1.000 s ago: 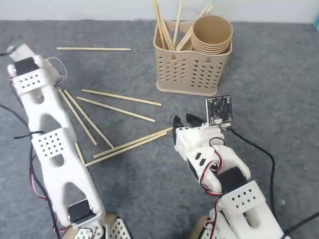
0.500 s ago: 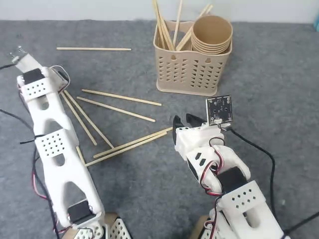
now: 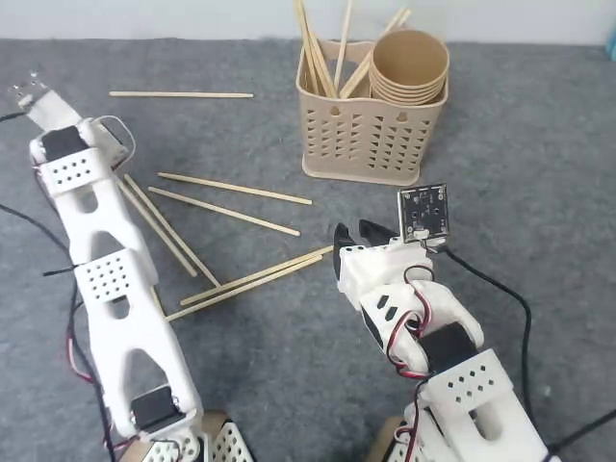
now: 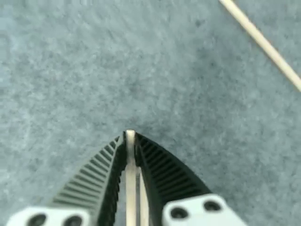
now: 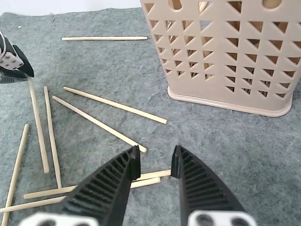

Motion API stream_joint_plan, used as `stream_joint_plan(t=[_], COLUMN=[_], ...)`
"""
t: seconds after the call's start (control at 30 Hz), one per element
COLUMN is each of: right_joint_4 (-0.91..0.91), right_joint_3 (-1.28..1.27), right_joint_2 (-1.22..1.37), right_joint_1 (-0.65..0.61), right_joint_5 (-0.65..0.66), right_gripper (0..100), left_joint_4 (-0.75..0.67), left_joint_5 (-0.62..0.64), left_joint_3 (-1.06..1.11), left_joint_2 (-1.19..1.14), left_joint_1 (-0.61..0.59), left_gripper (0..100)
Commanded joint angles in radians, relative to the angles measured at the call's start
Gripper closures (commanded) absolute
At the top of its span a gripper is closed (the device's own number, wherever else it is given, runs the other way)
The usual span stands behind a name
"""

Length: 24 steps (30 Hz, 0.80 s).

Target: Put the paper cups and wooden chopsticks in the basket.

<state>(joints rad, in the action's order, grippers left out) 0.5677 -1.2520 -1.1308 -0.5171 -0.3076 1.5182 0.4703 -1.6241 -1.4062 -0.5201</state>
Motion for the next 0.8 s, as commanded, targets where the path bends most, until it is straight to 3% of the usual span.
stream_joint_plan(t=[0.0, 0.2, 0.57, 0.77], right_joint_4=[0.005, 0.005, 0.004, 0.004], right_joint_3=[0.058, 0.058, 0.058, 0.058], right_joint_2=[-0.025, -0.025, -0.025, -0.025], right_joint_1=[0.004, 0.004, 0.004, 0.004], right_joint_5=[-0.005, -0.005, -0.005, -0.005], right_gripper=[88.4, 88.4, 88.4, 88.4], left_joint_4=[-0.044, -0.250, -0.400, -0.640], left_joint_5=[0.005, 0.005, 0.003, 0.006], left_joint_3=[-0.053, -0.054, -0.054, -0.053], left_joint_2=[0.120, 0.212, 0.371, 0.338], left_joint_1=[0.017, 0.015, 0.015, 0.018], left_gripper=[99, 99, 99, 99])
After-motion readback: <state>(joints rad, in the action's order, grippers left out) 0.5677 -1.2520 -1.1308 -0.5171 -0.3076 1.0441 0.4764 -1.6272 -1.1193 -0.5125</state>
